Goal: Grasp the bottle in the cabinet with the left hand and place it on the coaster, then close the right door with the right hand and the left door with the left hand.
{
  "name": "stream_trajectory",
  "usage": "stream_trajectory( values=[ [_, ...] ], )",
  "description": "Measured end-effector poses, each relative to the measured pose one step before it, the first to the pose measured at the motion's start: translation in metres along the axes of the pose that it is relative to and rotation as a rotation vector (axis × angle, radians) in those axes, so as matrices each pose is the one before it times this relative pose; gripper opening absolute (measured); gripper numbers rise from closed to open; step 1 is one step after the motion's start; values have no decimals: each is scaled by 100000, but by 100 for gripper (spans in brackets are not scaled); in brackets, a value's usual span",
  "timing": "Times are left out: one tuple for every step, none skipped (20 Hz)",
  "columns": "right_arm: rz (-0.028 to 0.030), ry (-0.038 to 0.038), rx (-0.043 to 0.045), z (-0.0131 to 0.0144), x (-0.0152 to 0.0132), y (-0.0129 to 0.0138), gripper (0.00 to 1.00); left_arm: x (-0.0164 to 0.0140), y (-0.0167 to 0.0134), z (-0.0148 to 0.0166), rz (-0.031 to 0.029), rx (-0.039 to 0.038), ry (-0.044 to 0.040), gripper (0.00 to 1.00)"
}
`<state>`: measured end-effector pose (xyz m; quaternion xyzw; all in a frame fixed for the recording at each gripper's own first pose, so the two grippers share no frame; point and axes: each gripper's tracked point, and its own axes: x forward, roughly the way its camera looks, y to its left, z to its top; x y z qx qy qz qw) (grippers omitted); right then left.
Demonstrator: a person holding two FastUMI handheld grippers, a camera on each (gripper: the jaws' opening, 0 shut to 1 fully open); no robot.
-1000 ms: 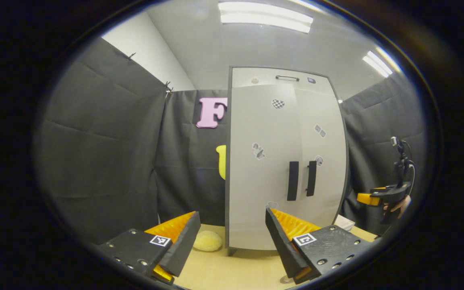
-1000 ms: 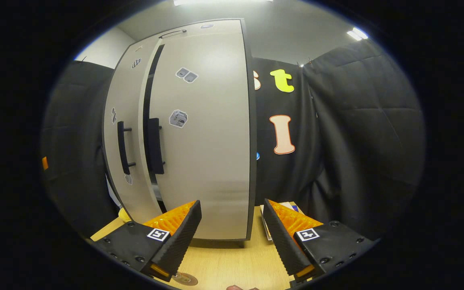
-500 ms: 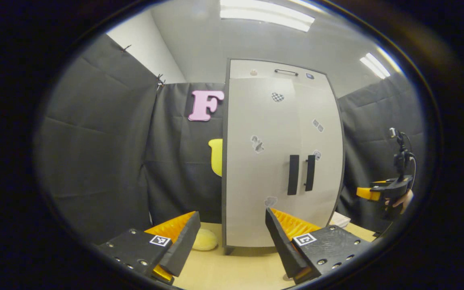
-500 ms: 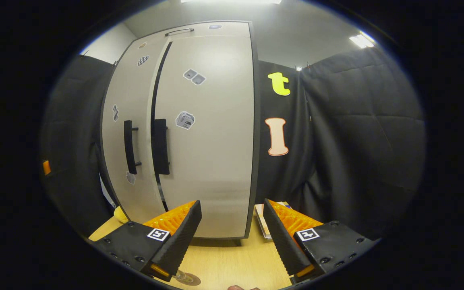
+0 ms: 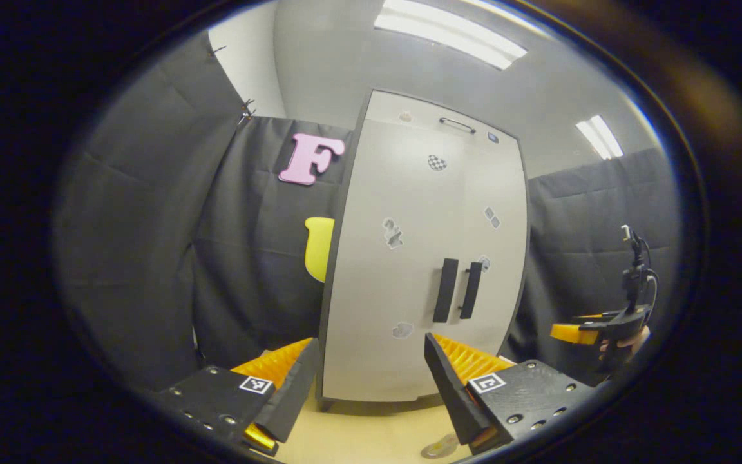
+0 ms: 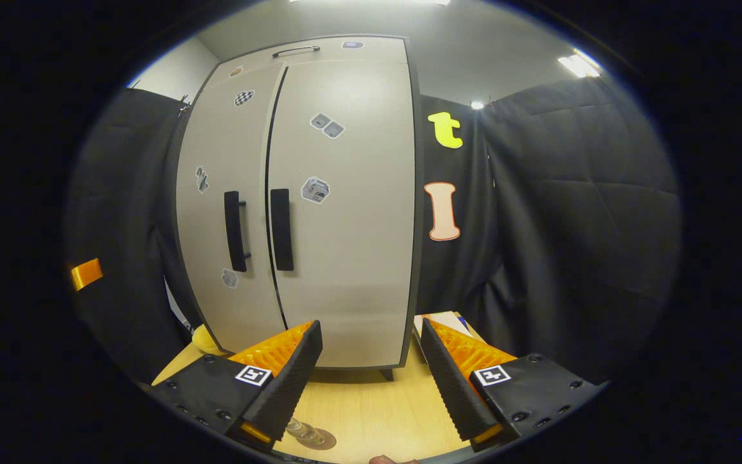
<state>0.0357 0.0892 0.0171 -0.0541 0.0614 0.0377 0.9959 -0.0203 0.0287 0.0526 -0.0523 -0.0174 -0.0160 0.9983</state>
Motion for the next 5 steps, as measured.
stream_trajectory(
  values=[
    [-573,8,-996,71,-68,-93,98,-77,492,-400,1004,3755,1794,94],
    [-407,-276,-992,129,-85,-119,96,-214,661,-409,1022,4133,1880,94],
    [-372,-568,-888,185,16,-274,96,-226,347,-354,494,3515,1353,94],
    [-365,-519,-556,113,0,-343,98,-37,247,-51,300,2254,1196,94],
    [-148,-444,-31,83,65,-331,98,36,89,-94,340,412,896,94]
  ],
)
